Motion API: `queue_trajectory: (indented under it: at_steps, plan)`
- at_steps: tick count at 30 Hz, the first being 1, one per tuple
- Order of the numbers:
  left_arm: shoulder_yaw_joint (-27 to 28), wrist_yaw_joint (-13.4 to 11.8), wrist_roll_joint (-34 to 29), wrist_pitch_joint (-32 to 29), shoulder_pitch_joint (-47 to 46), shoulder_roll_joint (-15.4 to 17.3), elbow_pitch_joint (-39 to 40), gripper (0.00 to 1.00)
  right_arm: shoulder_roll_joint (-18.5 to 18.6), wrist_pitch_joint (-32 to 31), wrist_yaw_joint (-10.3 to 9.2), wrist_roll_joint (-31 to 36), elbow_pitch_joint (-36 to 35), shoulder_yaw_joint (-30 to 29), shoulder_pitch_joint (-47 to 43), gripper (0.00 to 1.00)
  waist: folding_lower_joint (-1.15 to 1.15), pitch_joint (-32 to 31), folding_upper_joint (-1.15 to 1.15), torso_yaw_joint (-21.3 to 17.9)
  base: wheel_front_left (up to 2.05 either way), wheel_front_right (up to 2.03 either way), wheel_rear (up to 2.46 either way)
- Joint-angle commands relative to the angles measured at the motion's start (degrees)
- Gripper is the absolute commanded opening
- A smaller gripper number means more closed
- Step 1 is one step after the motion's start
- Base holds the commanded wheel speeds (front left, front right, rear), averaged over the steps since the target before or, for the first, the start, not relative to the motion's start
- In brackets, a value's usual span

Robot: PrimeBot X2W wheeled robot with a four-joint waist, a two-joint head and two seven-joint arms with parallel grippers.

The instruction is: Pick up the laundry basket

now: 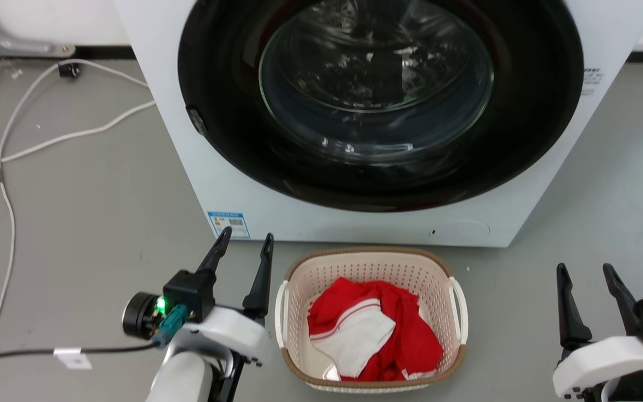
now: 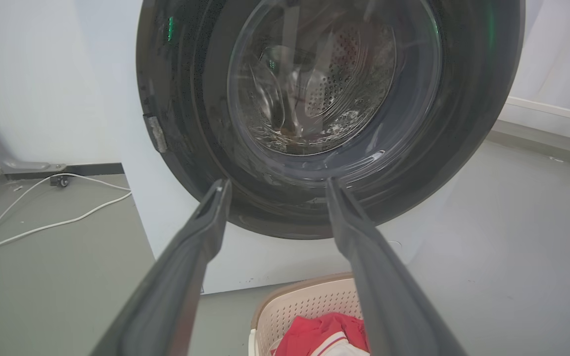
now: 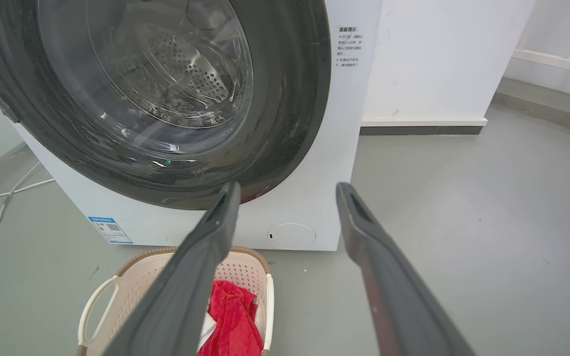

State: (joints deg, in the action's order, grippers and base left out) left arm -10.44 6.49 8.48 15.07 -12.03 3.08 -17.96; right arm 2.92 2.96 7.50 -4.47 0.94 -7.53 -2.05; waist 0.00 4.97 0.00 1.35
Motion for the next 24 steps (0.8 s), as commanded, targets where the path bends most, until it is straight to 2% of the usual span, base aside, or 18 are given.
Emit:
queue_trajectory:
  at_steps: [1, 12, 17, 24]
  plan:
    - [-0.3, 0.1, 0.1, 0.1, -1.6, 0.1, -0.8, 1.0, -0.1, -0.3, -0.02, 0.9, 0.5, -0.2, 1.3, 1.0, 0.0, 2.0, 0.0, -0.2, 0.0, 0.0, 0.0]
    - [-3.1, 0.9, 3.2, -0.1, -14.5, 1.6, -13.5, 1.0, 0.0, -4.2, -0.02, 2.3, 10.0, 0.3, 11.0, 1.0, 0.0, 13.6, 0.0, -1.6, 0.0, 0.0, 0.0]
    - [-5.5, 1.0, 9.1, -1.3, -19.6, 2.2, -21.3, 1.0, 0.0, -4.5, -0.02, 1.4, 17.0, 2.2, 16.2, 1.0, 0.0, 18.7, 0.0, -2.8, 0.0, 0.0, 0.0]
    - [-10.4, 1.0, 16.4, -4.3, -26.3, 5.1, -30.2, 1.0, 0.0, -5.3, -0.02, -0.7, 29.5, 5.7, 25.2, 1.0, 0.0, 26.0, 0.0, -4.5, 0.0, 0.0, 0.0]
